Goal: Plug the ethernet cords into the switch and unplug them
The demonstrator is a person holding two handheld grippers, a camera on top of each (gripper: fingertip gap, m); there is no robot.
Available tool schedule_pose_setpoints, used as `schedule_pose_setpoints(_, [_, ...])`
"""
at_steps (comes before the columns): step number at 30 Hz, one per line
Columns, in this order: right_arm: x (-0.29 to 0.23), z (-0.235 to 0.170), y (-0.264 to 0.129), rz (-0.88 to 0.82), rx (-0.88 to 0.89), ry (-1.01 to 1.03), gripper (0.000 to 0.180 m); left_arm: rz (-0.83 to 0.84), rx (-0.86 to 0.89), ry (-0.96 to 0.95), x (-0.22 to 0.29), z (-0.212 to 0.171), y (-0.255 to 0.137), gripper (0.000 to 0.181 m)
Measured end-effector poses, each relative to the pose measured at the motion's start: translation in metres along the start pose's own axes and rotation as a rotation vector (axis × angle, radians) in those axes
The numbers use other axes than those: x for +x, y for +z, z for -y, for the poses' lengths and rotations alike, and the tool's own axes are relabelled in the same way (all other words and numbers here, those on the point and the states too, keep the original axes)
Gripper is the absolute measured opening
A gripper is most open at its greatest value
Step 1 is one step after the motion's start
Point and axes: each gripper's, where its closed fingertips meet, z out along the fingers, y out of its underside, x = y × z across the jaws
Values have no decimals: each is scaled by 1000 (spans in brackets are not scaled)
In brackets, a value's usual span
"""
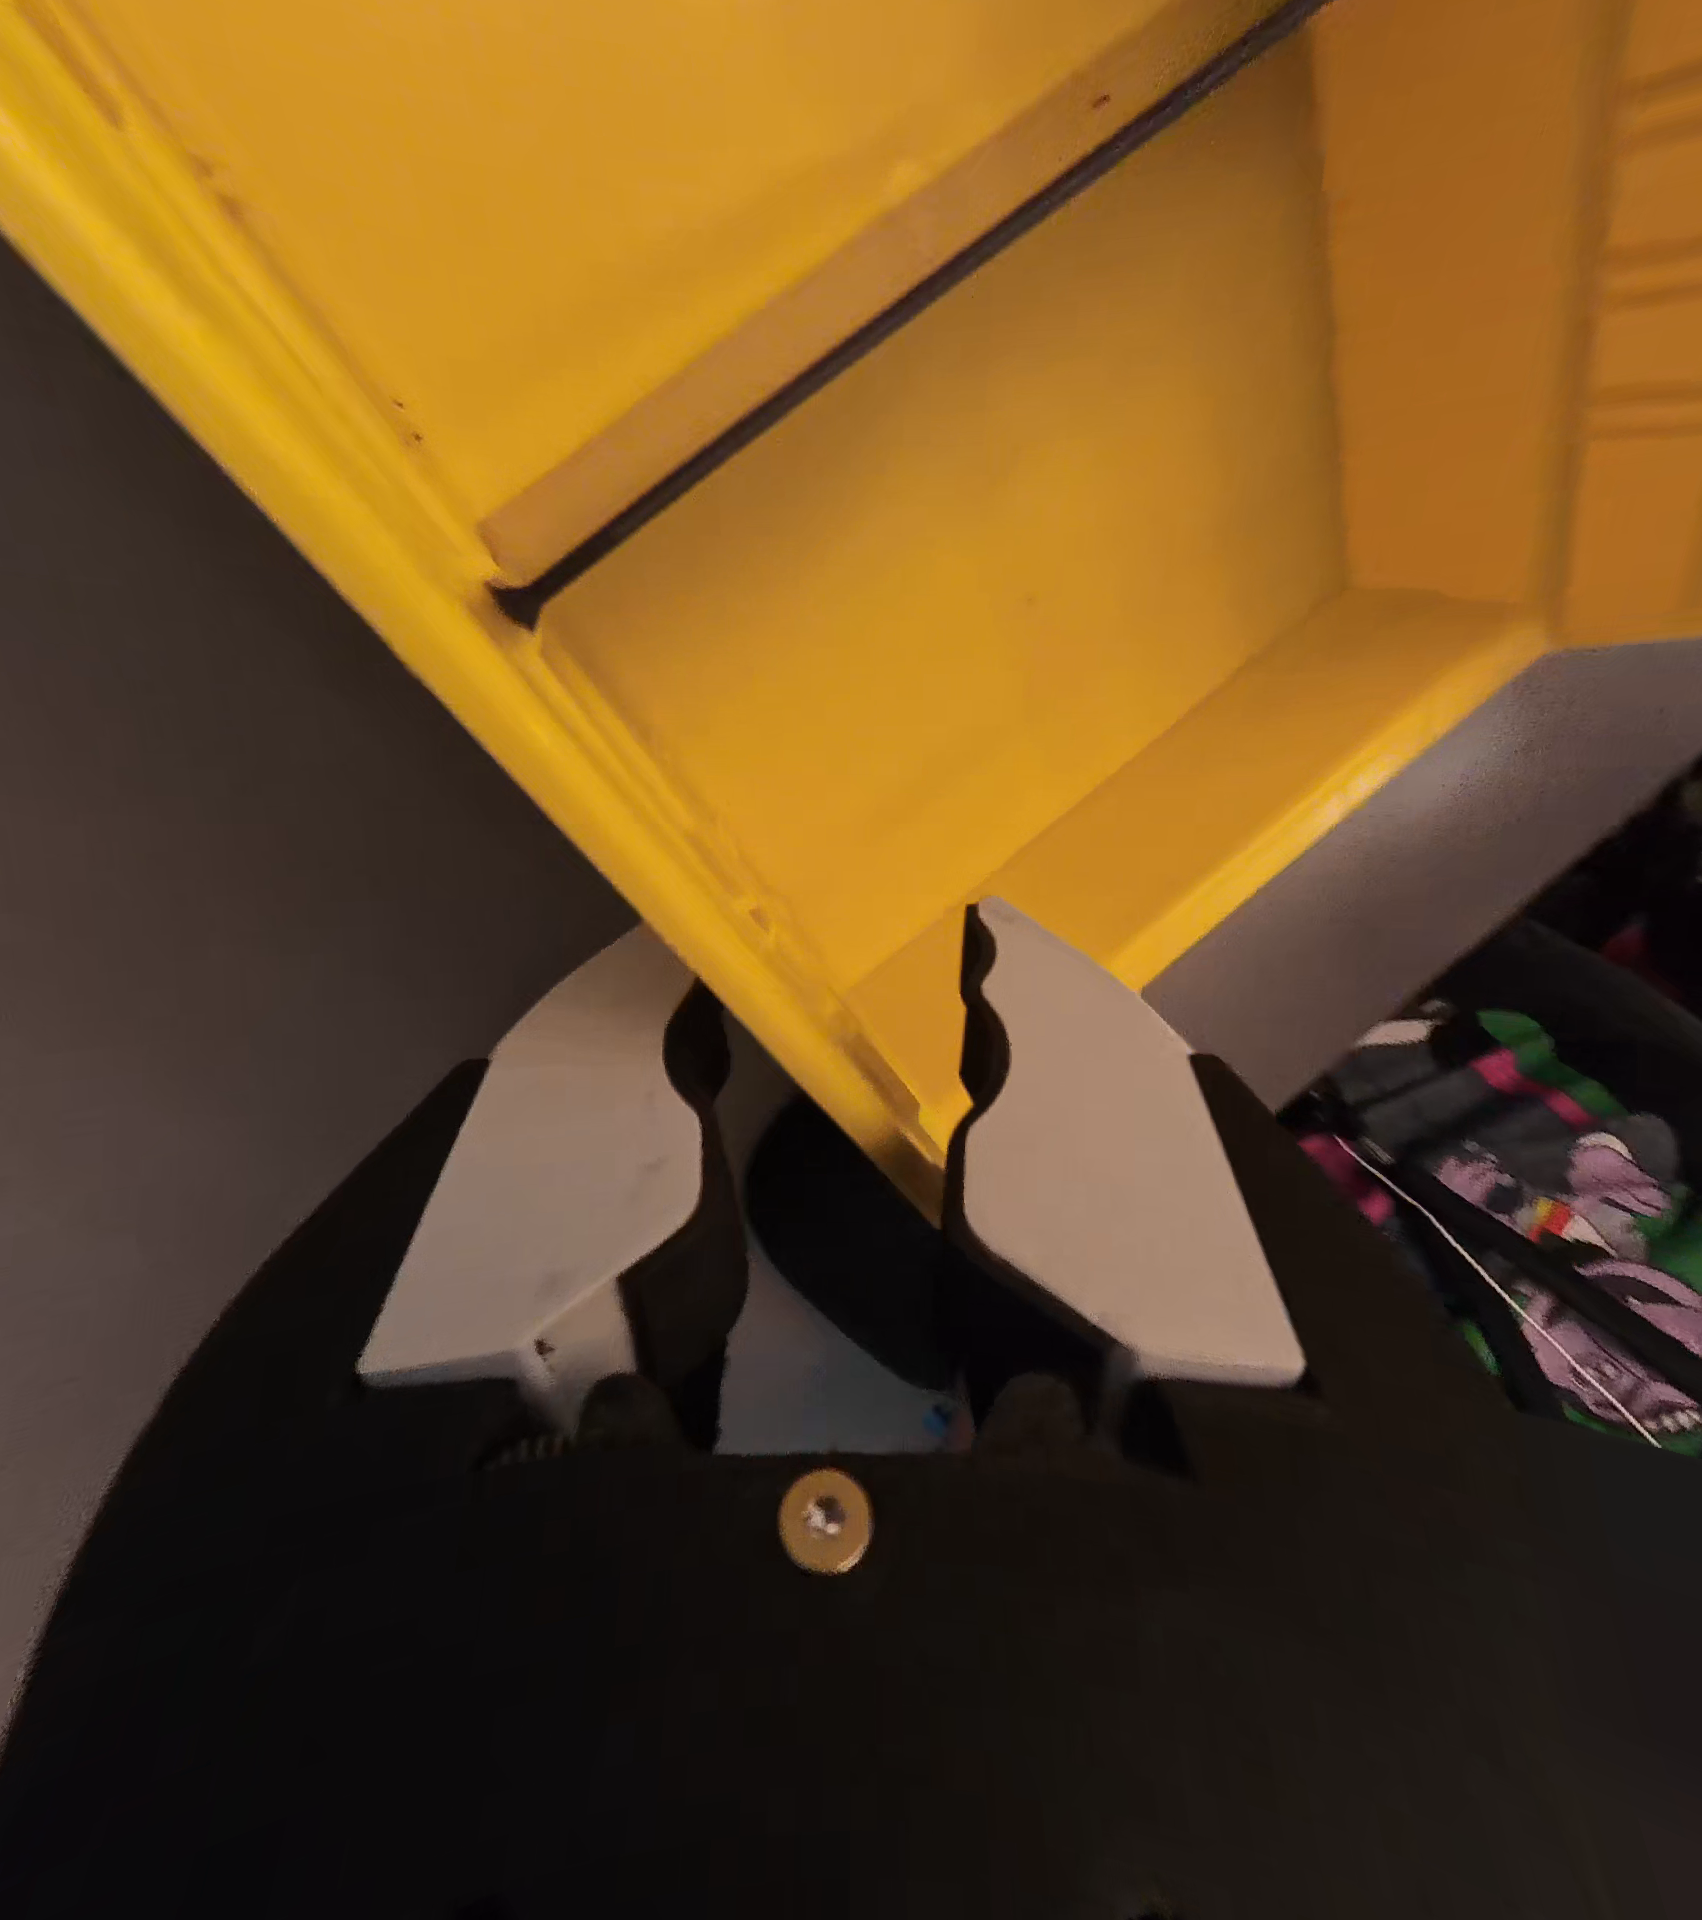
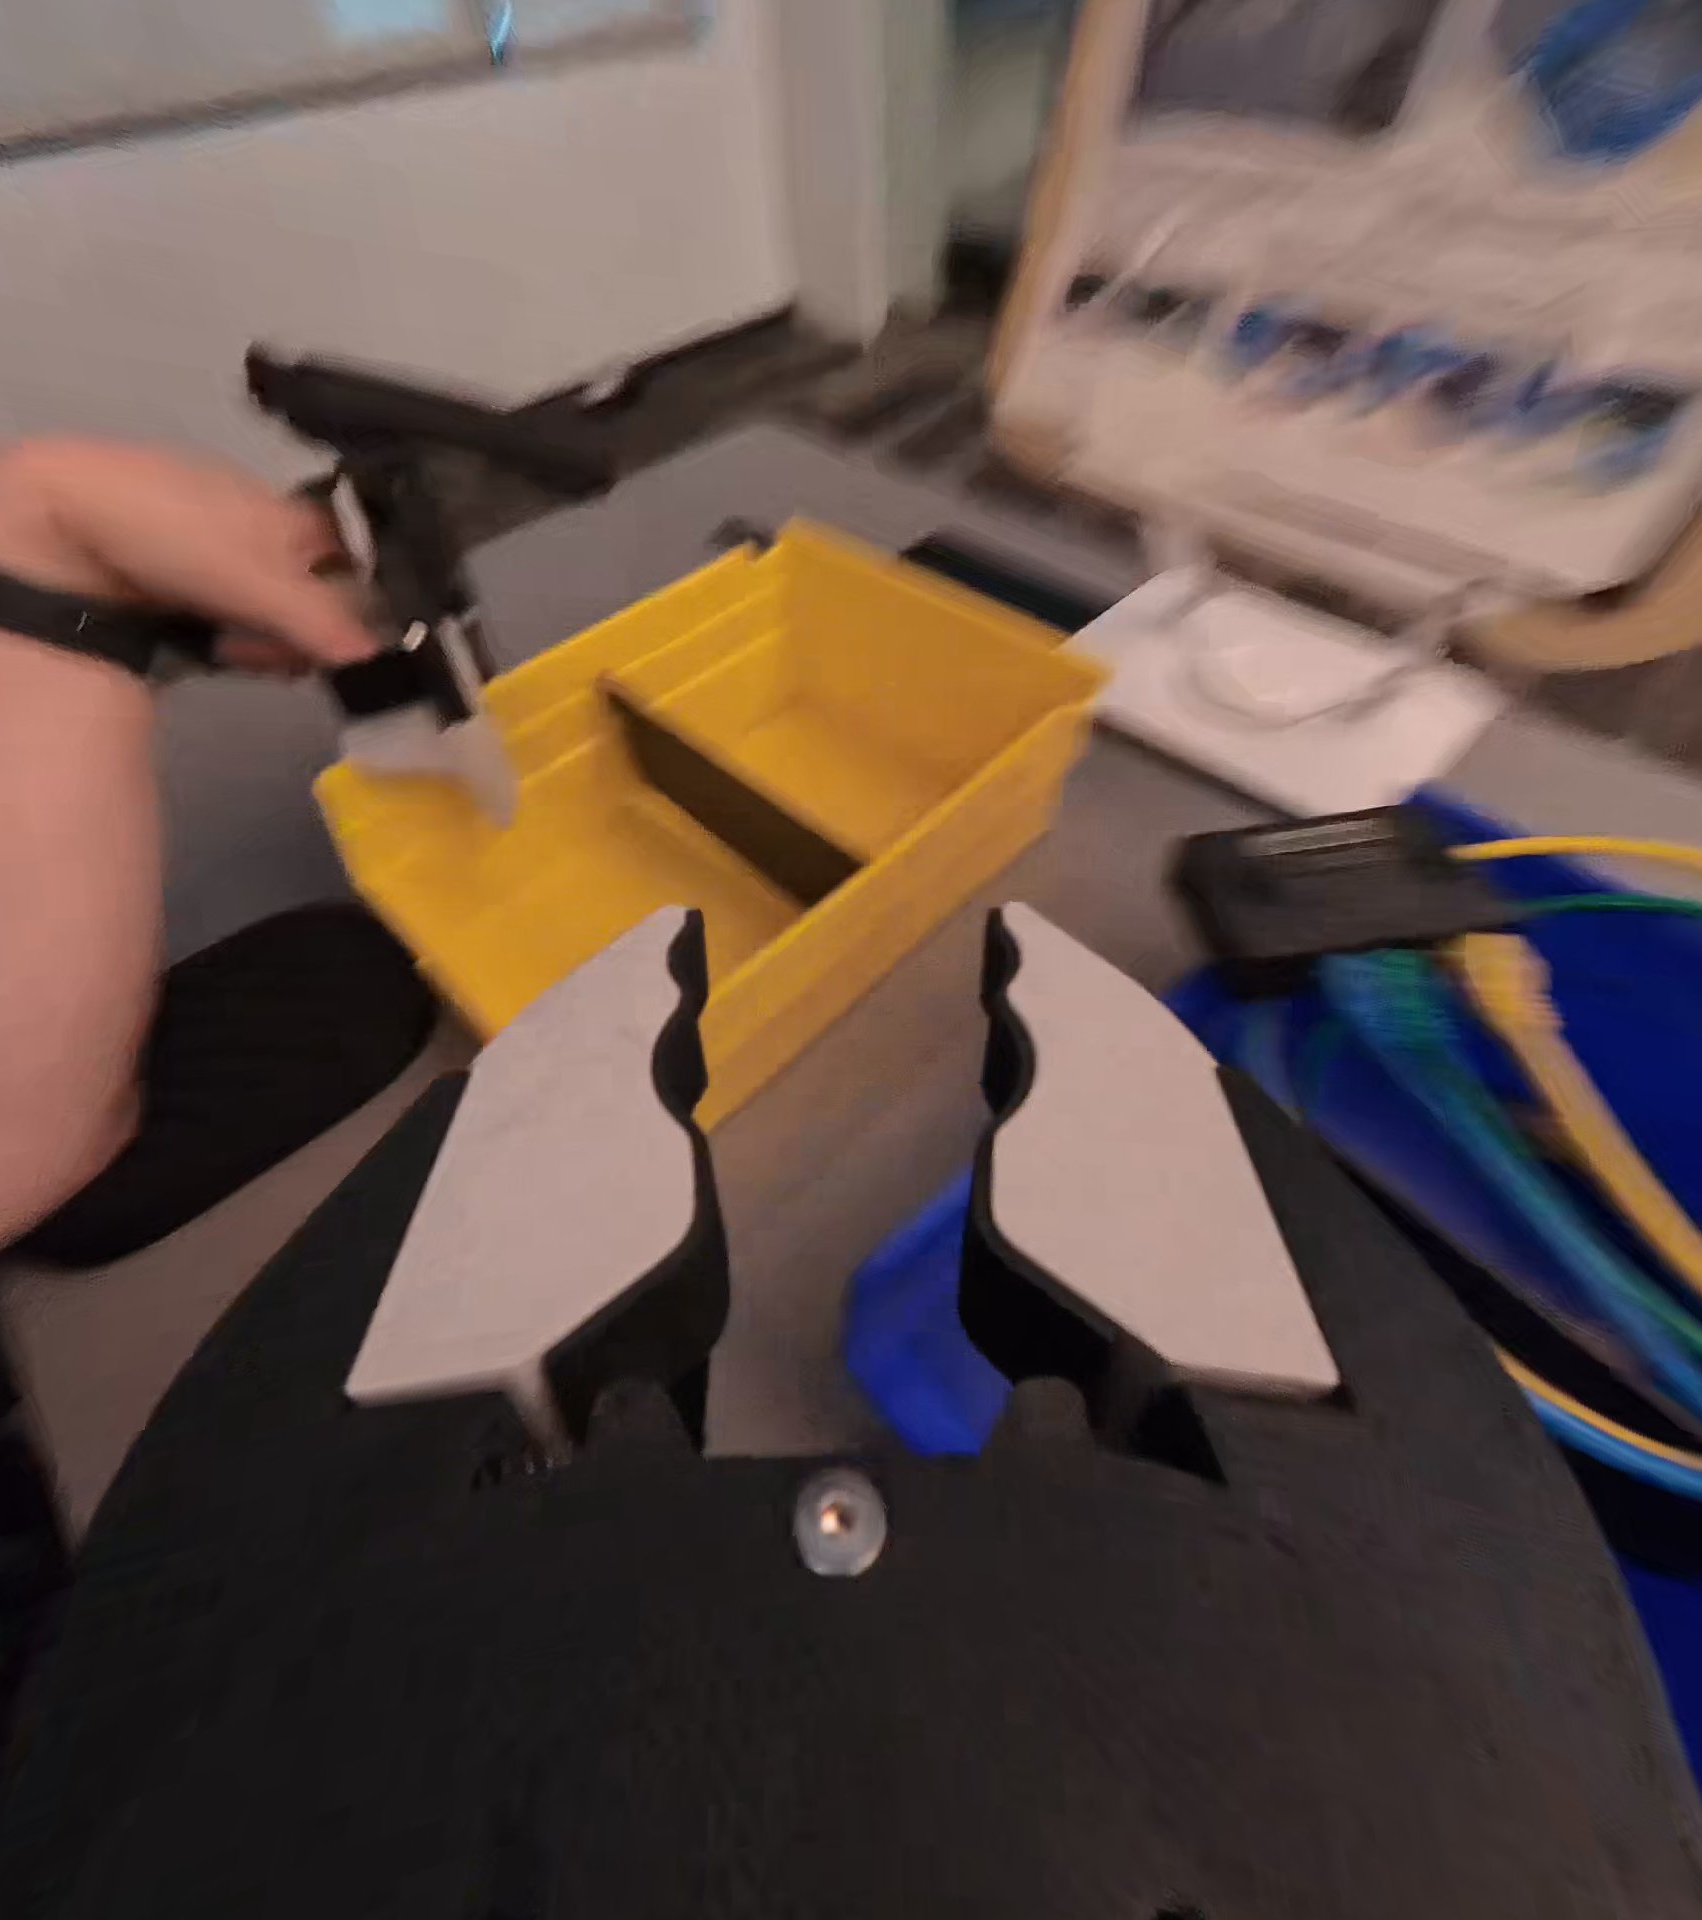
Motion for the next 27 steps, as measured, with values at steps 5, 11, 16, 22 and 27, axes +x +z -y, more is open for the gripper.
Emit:
schedule_pose_setpoints(5, [-9,-43,93,-94,-315,-23,59,-59,133,-15,-1,-10,-26,35])
schedule_pose_setpoints(11, [-5,-81,149,-70,-620,171,63,20,336,-67,-13,-17,-69,30])
schedule_pose_setpoints(16, [-8,-94,152,-54,-813,313,50,152,555,-87,-13,-10,-116,28])
schedule_pose_setpoints(22, [-21,-111,156,-113,-961,377,43,227,731,-77,3,-11,-153,27])
schedule_pose_setpoints(27, [-20,-126,168,-164,-1001,374,24,238,726,-15,16,-8,-153,26])
